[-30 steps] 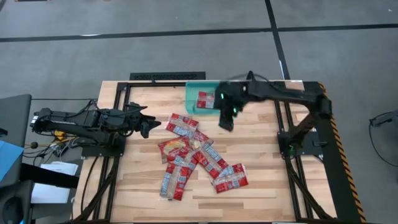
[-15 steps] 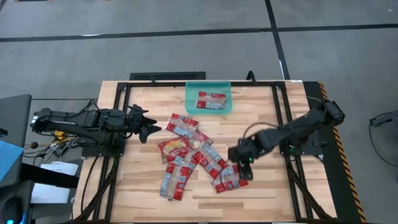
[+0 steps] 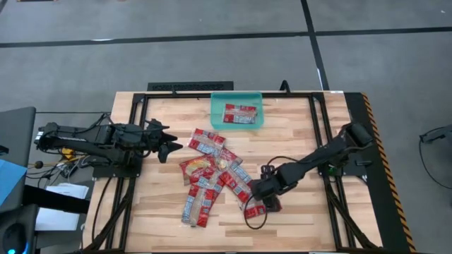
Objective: Sort popcorn bags into baskets
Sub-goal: Put the red popcorn bag into the green bin
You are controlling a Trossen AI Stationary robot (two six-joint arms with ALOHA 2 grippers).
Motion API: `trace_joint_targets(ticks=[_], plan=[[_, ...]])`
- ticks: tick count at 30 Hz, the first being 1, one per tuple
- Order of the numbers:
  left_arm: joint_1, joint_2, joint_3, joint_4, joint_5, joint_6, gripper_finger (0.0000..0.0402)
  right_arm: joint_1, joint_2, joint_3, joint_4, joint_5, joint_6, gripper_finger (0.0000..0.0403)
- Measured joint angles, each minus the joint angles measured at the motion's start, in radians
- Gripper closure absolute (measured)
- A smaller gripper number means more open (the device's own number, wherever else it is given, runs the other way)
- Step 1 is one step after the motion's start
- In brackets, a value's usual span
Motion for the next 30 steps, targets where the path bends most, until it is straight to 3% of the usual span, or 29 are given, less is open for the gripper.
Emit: trace_joint_targets(ticks=[6, 9, 19, 30], plan=[[0.000, 0.000, 0.000, 0.002, -0.002, -0.001, 0.0142, -0.014, 0.040, 0.001, -0.002, -0.009, 0.002, 0.0120], [0.000, 0.000, 0.000, 0.001, -0.002, 0.005, 0.0142, -0.020, 0.049, 0.002, -0.016, -0.013, 0.011, 0.0148], [0.000, 0.000, 0.000, 0.001, -0.011, 0.005, 0.0142, -0.028, 0.051, 0.001, -0.008, -0.067, -0.007, 0.0385], [0.000, 0.000, 0.000, 0.001, -0.017, 0.003, 0.0142, -0.024, 0.009, 0.002, -0.021, -0.087, -0.014, 0.0395]])
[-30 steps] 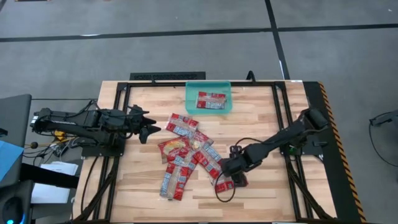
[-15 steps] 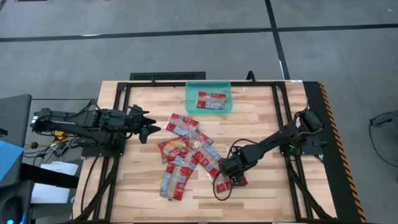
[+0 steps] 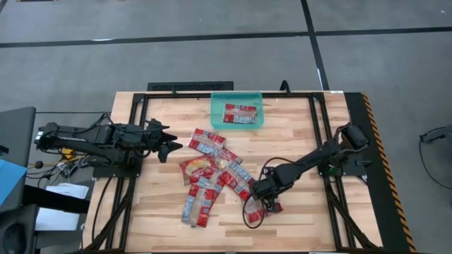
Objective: Sort popcorn bags into baskets
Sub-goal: Put the red popcorn bag into the green bin
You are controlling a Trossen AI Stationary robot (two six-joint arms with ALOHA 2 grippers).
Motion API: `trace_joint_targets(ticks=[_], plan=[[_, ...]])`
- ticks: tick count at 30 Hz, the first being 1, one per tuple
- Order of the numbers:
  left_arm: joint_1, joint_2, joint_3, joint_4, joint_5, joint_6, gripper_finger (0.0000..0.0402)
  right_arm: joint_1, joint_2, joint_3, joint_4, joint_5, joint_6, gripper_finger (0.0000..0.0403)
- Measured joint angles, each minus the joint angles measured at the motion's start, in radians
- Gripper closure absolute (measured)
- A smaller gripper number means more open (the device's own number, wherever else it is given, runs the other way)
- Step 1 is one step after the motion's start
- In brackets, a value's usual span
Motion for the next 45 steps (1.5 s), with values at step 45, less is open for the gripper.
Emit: trace_joint_targets(ticks=[45], plan=[[0.001, 0.200, 0.000, 0.238, 0.039, 0.020, 0.0142, -0.239, -0.447, 0.001, 0.078, 0.189, 0.011, 0.0398]])
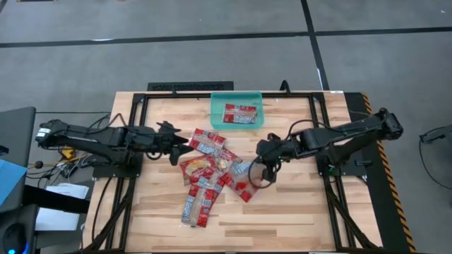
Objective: Sort popcorn bags into baskets
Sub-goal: Put the red popcorn bag into the green bin
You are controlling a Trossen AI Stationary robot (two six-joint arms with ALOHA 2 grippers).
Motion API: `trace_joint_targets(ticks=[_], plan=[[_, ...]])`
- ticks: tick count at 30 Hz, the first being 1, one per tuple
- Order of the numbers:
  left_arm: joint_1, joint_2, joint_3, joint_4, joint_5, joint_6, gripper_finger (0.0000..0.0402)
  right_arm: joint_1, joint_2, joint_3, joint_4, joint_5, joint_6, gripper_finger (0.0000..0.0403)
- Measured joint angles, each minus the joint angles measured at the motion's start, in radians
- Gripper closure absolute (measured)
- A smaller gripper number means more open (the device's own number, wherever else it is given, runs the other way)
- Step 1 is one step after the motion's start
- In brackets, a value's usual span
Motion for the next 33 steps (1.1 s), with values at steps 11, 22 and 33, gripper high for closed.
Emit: trace_joint_targets(ticks=[11, 22, 33], plan=[[0.099, 0.235, 0.000, 0.321, 0.167, 0.064, 0.0142, -0.142, -0.001, 0.000, 0.206, 0.009, -0.078, 0.0395], [0.158, 0.338, -0.001, 0.533, 0.311, 0.087, 0.0142, -0.199, -0.001, 0.000, 0.263, 0.044, -0.129, 0.0395], [0.161, 0.453, 0.000, 0.699, 0.343, 0.083, 0.0142, -0.241, -0.001, 0.000, 0.317, 0.055, -0.152, 0.0398]])
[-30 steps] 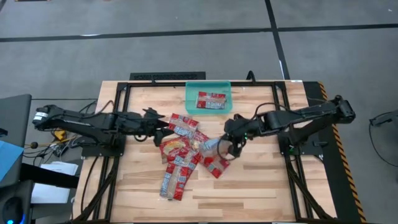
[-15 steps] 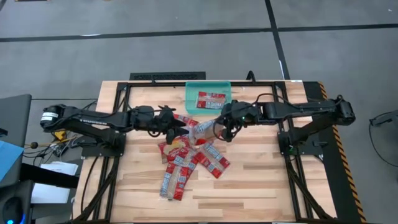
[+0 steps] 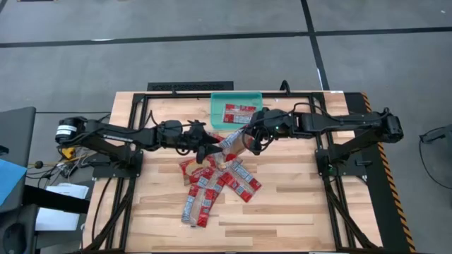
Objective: Sort popcorn bags into baskets
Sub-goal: Put the red popcorn bag into the green bin
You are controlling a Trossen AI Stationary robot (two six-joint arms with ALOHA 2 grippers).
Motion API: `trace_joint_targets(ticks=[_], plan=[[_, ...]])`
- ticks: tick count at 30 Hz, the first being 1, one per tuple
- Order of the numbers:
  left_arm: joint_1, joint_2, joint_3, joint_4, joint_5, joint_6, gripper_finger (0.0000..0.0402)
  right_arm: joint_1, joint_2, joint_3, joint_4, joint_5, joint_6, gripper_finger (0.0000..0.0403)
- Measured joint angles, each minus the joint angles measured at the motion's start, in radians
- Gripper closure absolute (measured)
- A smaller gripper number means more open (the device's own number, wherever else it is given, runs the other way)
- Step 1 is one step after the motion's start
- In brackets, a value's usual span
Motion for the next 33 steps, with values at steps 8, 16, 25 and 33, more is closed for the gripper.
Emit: trace_joint_targets(ticks=[8, 16, 25, 33], plan=[[0.015, 0.015, 0.000, 0.021, -0.087, 0.021, 0.0144, -0.015, 0.000, 0.000, 0.028, 0.000, 0.005, 0.0393], [0.041, 0.015, 0.000, 0.035, -0.095, 0.022, 0.0213, -0.013, 0.000, 0.000, 0.040, -0.005, 0.006, 0.0389], [0.062, 0.015, 0.000, -0.025, -0.057, 0.010, 0.0387, -0.013, 0.000, 0.000, 0.041, -0.012, -0.042, 0.0358], [0.061, 0.010, 0.000, -0.080, -0.056, 0.032, 0.0396, -0.015, -0.062, 0.008, 0.005, -0.037, -0.098, 0.0263]])
